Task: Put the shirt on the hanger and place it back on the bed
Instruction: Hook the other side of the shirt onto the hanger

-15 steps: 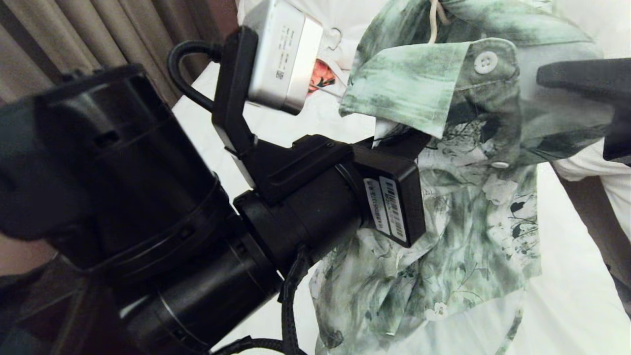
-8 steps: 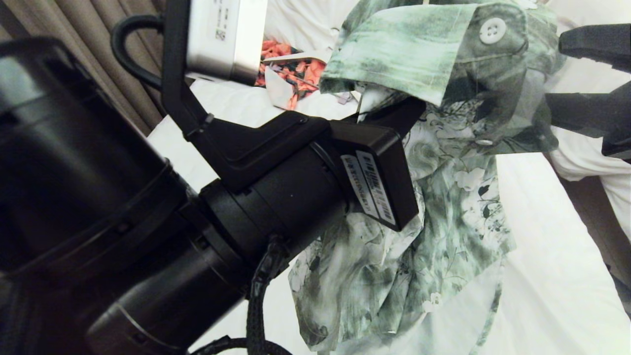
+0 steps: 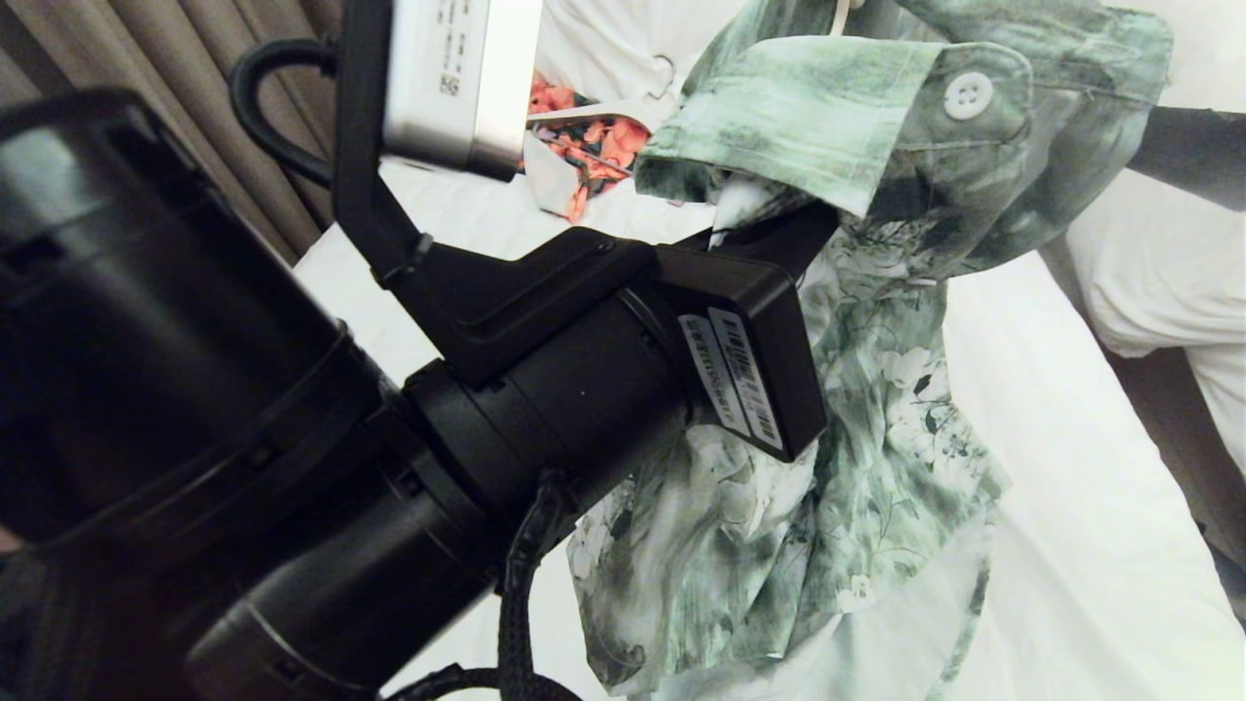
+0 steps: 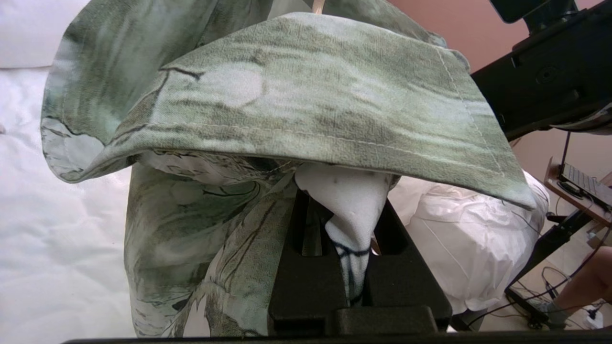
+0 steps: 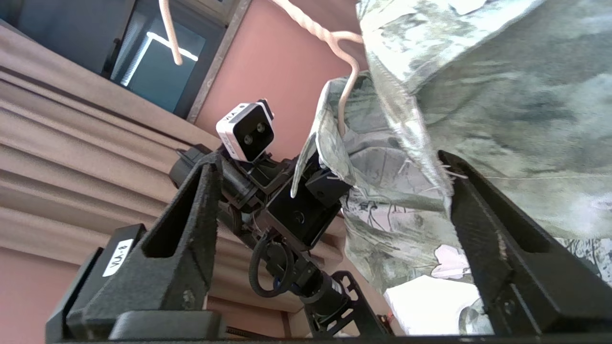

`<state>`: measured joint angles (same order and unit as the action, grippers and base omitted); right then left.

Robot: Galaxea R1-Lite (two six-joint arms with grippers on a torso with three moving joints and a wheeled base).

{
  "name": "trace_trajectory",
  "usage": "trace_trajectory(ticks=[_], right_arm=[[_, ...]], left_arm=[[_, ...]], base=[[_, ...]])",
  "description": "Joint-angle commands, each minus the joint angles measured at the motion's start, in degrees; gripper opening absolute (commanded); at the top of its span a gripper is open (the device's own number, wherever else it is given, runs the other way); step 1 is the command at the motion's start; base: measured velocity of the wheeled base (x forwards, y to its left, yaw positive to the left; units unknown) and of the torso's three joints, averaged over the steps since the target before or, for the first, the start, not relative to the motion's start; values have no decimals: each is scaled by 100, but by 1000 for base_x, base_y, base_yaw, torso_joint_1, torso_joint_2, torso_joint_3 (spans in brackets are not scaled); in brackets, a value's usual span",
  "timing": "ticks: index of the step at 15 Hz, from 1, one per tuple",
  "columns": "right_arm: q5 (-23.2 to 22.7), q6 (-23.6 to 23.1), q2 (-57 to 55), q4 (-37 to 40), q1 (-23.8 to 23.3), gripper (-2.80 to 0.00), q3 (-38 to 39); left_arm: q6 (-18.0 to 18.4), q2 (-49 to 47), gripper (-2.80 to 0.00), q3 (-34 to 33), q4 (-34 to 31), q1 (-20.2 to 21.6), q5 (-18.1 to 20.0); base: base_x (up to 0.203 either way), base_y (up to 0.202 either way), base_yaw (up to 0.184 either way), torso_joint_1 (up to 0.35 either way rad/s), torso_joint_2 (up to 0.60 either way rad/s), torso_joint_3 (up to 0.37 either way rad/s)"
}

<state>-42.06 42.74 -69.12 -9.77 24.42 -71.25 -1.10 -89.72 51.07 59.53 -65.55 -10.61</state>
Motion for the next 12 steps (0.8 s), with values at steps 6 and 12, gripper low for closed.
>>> trace_trajectory(ticks=[6, 12], right_arm=[[13, 128, 35, -3, 32, 0, -176], [16, 140, -294, 1645, 154, 0, -1019]], left_arm=[[-5, 11, -280, 0, 33, -5, -12], [-9, 34, -280, 9, 57, -105, -15]], base=[[0, 0, 0, 0, 0, 0], [0, 0, 0, 0, 0, 0]])
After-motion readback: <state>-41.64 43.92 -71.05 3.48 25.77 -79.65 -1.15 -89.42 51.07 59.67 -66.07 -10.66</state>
